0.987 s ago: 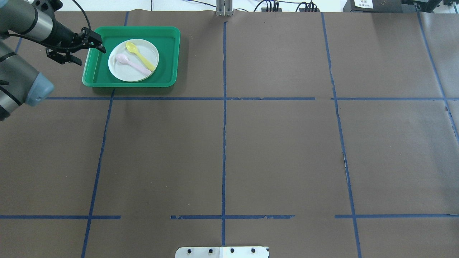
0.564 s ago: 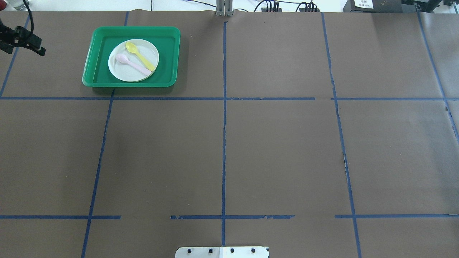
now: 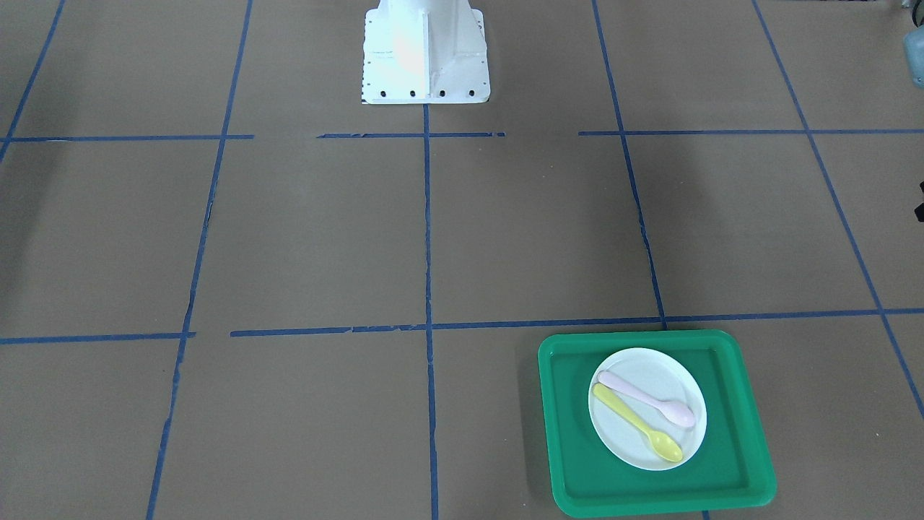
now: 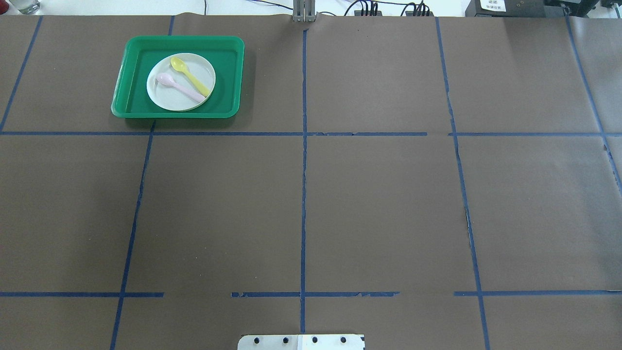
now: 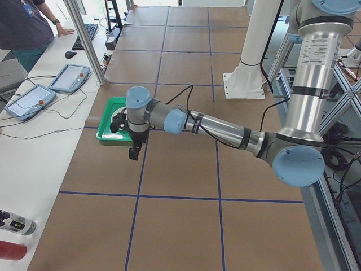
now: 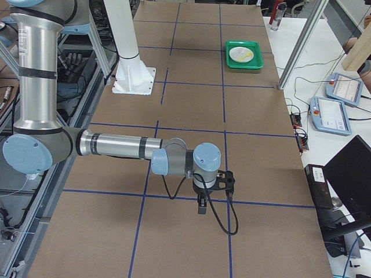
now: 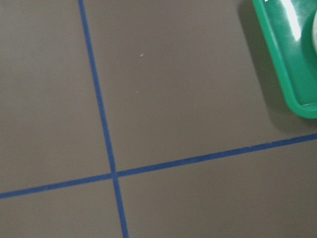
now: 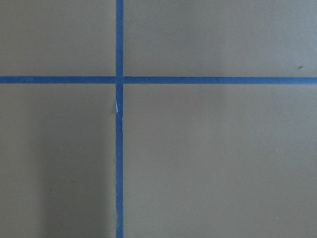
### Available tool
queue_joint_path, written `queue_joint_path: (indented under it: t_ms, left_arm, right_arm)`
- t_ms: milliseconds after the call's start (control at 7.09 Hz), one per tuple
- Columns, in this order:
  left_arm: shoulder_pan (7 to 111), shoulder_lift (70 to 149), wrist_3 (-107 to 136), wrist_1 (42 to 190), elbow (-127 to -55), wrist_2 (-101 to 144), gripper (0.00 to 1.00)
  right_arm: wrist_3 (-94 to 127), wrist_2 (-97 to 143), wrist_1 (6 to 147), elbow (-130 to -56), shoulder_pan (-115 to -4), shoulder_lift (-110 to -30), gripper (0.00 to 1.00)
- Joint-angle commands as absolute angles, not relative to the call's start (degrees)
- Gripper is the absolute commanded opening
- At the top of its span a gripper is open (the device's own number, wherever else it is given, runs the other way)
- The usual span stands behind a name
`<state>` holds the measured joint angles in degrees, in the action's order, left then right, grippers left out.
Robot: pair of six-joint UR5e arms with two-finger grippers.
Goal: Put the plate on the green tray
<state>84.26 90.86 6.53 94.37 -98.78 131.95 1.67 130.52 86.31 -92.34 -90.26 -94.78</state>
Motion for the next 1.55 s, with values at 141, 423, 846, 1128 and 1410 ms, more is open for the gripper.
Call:
queue_joint_path:
  t_ms: [141, 423, 846, 1128, 1410]
  left_arm:
    - [87.7, 83.2, 6.0, 94.1, -97.3, 135.9, 1.00]
    - [89.8, 83.2, 6.0, 93.4, -97.3, 135.9, 1.00]
    - [91.2, 83.2, 6.0, 92.5, -97.7, 135.8, 1.00]
    - [91.1, 83.2, 0.4, 92.6, -97.3, 135.7, 1.00]
    - [91.1, 83.2, -2.4, 92.6, -97.3, 135.7, 1.00]
  right_arm:
    - [1.7, 130.5, 86.3, -92.4, -90.3, -94.7, 1.00]
    - [1.7, 130.5, 86.3, -92.4, -90.3, -94.7, 1.00]
    - [1.7, 130.5, 86.3, -92.4, -90.3, -94.7, 1.00]
    - [1.7, 130.5, 86.2, -92.4, -90.3, -94.7, 1.00]
    - [1.7, 130.5, 86.3, -92.4, -90.3, -94.7, 1.00]
